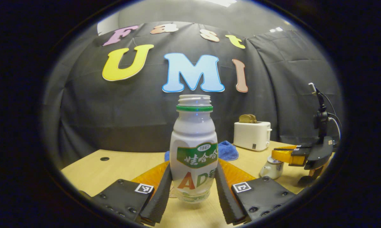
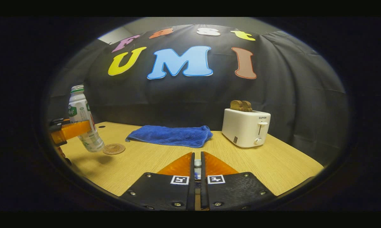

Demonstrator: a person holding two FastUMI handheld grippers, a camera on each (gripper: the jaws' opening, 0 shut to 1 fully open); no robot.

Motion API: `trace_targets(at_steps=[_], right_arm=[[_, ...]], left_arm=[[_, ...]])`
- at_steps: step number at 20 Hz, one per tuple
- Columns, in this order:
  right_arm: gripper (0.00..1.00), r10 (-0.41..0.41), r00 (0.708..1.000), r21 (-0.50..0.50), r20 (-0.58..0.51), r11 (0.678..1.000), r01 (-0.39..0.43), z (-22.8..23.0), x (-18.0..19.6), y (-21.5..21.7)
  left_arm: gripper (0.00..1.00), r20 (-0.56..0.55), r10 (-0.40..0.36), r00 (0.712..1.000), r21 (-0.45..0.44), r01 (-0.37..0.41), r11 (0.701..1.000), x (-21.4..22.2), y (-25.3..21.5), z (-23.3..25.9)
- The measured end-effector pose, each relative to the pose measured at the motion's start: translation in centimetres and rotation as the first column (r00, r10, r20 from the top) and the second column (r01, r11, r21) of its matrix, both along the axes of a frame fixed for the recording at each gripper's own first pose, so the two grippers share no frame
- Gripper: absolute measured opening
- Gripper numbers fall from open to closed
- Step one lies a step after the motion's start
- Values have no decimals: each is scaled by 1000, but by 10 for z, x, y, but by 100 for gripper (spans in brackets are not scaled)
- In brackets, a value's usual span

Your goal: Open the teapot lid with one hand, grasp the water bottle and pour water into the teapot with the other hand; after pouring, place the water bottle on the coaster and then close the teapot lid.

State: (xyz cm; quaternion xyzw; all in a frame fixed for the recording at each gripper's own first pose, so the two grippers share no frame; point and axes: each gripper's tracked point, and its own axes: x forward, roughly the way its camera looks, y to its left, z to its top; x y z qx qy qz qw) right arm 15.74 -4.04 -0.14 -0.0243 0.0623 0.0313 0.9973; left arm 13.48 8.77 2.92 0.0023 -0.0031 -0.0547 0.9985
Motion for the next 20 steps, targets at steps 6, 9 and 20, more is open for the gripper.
trace_targets(at_steps=[6,9,20], right_arm=[[0,0,1000,7,12,1000,0,4,-6,-2],[24,-2,996,28,84,1000,-1,23,-22,3],[73,170,969,-67,180,985,-161,41,-55,72]], left_arm=[[76,-8,20,1000,-3,-20,1000,2,5,-3],[76,-15,54,998,-18,-54,998,5,14,-7],[82,-46,71,996,-109,-75,991,59,51,2]])
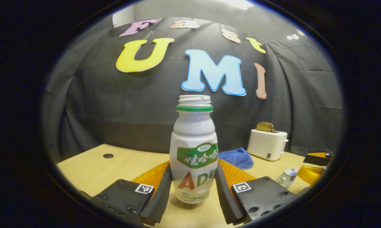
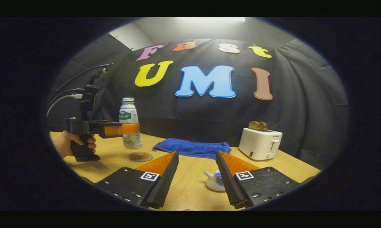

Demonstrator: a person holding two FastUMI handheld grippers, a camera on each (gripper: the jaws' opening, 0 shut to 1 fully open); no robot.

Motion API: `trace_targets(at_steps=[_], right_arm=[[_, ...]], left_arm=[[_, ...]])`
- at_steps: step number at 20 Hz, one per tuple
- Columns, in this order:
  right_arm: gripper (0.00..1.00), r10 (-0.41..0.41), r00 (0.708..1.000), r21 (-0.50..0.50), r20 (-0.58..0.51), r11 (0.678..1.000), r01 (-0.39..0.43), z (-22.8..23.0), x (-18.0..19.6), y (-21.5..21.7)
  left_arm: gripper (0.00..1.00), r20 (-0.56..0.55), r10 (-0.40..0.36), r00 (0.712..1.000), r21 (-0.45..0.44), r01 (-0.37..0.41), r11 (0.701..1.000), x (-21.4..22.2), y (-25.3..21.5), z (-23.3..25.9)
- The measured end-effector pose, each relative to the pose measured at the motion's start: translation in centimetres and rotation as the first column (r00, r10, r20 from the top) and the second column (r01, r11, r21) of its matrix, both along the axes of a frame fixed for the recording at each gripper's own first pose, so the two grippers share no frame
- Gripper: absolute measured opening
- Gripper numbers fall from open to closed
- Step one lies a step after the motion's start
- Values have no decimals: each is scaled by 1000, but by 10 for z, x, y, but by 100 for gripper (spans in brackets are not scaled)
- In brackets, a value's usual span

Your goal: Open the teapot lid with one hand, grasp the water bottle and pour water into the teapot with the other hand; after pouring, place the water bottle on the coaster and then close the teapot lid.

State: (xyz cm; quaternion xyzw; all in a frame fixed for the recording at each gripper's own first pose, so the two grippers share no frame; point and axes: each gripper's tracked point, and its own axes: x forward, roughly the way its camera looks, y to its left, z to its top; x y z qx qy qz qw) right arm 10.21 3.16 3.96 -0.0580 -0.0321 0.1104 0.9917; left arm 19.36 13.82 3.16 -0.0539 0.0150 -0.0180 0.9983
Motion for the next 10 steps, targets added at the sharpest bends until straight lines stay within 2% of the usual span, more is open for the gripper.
trace_targets(at_steps=[2,4,5,10], right_arm=[[73,1,1000,-4,6,1000,-1,1,-1,0],[73,-3,1000,-2,8,1000,3,2,1,-1],[73,-6,1000,0,5,1000,6,2,1,-2],[73,-11,1000,-23,-5,1000,11,-3,2,-2]], left_arm=[[82,-32,5,999,31,-4,1000,12,1,-15],[71,-61,22,998,74,-17,997,21,5,-29],[76,-71,12,997,77,-7,997,24,4,-34],[76,-96,-3,995,96,13,995,34,-5,-47]])
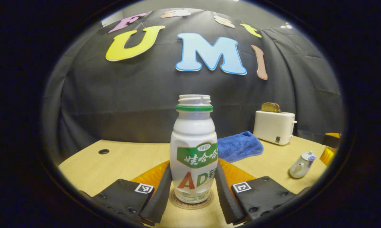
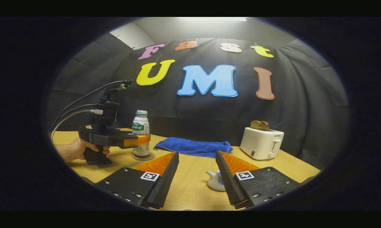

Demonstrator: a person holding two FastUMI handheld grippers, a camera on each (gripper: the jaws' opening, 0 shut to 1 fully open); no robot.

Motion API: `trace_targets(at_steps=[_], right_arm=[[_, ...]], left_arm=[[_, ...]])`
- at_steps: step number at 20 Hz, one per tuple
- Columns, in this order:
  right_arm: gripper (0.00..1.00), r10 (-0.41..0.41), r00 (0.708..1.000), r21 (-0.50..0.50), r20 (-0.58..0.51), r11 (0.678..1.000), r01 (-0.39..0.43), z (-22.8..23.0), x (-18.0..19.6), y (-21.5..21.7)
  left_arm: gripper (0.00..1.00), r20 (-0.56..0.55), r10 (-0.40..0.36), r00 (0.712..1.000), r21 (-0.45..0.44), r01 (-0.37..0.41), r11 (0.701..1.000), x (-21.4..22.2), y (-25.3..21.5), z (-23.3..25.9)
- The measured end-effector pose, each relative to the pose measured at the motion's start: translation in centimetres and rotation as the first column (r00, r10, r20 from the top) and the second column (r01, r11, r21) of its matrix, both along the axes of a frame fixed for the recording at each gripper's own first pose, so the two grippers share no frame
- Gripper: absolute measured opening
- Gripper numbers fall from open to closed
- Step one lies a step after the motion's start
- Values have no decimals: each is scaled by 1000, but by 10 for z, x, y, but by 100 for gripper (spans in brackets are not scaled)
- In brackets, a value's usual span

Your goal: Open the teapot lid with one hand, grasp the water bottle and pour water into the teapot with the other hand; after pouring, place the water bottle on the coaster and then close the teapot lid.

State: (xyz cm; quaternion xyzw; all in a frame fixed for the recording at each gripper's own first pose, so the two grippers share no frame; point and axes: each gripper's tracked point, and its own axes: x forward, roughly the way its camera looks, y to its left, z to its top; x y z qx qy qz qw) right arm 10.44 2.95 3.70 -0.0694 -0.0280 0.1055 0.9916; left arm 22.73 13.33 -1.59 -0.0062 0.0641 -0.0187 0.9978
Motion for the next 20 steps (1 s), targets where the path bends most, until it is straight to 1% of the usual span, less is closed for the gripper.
trace_targets(at_steps=[3,5,6,8,9,11,12,15,18,20], right_arm=[[73,2,1000,-4,0,1000,-2,-1,0,1],[73,-2,1000,-10,1,1000,2,-1,0,0],[73,1,1000,-8,2,1000,-1,0,0,0],[73,0,1000,-11,4,1000,0,-1,0,1],[73,0,1000,-11,3,1000,0,-1,0,1],[73,3,1000,-15,-2,1000,-3,-2,1,3],[73,5,1000,-18,-2,1000,-5,-3,0,3],[73,5,1000,-26,-2,1000,-5,-4,1,3],[72,6,1000,-26,-2,1000,-6,-4,0,3],[73,6,1000,-25,-2,1000,-6,-4,0,3]], left_arm=[[76,-2,7,1000,-2,-7,1000,3,3,-2],[79,-9,9,1000,-10,-9,1000,6,3,-7],[76,-14,13,1000,-7,-13,1000,5,3,-9],[76,-9,18,1000,-8,-18,1000,6,5,-7],[81,-12,18,1000,-5,-18,1000,5,5,-8],[76,-10,20,1000,-6,-20,1000,6,4,-8],[82,-8,16,1000,-14,-16,1000,7,3,-9],[91,10,5,1000,-79,-4,997,5,3,-2],[100,16,21,1000,-74,-20,997,-2,8,1],[100,17,13,1000,-71,-11,997,-7,3,1]])
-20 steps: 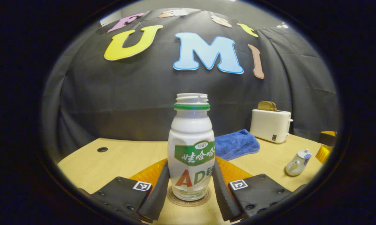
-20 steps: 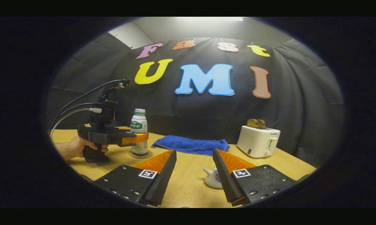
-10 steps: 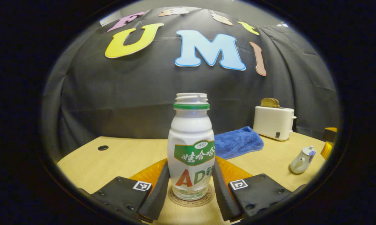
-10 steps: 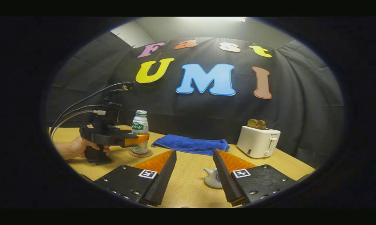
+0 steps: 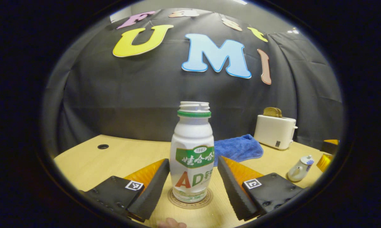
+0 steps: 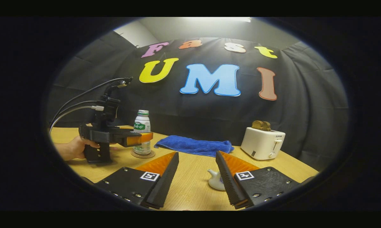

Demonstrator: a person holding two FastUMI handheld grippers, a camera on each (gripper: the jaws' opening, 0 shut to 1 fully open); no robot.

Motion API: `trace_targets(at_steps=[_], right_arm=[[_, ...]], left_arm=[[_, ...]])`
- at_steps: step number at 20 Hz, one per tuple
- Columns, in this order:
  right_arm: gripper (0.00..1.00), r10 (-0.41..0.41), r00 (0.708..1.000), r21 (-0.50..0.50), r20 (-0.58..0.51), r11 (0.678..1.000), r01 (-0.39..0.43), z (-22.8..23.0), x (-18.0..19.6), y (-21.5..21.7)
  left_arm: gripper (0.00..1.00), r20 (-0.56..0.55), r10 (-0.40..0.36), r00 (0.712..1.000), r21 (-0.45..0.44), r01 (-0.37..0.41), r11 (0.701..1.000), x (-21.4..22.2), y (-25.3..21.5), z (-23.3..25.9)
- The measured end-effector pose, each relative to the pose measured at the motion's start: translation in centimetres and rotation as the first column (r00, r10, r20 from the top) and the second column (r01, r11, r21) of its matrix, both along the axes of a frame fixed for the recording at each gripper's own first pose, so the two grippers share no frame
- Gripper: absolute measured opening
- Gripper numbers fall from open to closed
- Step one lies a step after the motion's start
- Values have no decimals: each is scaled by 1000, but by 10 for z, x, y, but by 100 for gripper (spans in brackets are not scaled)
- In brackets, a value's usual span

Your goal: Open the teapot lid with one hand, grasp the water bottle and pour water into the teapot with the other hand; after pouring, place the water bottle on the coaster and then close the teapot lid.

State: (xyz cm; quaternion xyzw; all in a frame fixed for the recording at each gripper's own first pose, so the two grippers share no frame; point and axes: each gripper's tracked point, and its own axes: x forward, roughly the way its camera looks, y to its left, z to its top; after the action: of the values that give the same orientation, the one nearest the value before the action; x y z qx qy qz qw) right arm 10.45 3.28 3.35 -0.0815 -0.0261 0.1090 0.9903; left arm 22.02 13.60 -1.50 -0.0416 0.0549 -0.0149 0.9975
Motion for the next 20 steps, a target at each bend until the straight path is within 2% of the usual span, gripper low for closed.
trace_targets(at_steps=[4,9,13,15,17,20], right_arm=[[73,3,1000,4,1,1000,-3,0,-1,1],[73,13,1000,31,-2,999,-13,-2,-2,3],[73,-15,1000,45,-28,999,16,-1,-3,2],[73,-20,999,90,-48,996,24,0,-19,5],[73,-40,997,125,-65,991,48,-5,-40,6],[73,-101,994,124,-49,987,107,-8,-70,2]], left_arm=[[100,-4,-5,1000,25,5,1000,-27,-6,4],[100,62,44,997,63,-48,997,-99,-5,29],[100,41,38,998,24,-39,999,-148,-29,30],[100,66,59,996,47,-63,997,-169,-41,34],[92,74,69,995,42,-72,997,-185,-60,32],[100,73,100,992,30,-103,994,-202,-80,20]])
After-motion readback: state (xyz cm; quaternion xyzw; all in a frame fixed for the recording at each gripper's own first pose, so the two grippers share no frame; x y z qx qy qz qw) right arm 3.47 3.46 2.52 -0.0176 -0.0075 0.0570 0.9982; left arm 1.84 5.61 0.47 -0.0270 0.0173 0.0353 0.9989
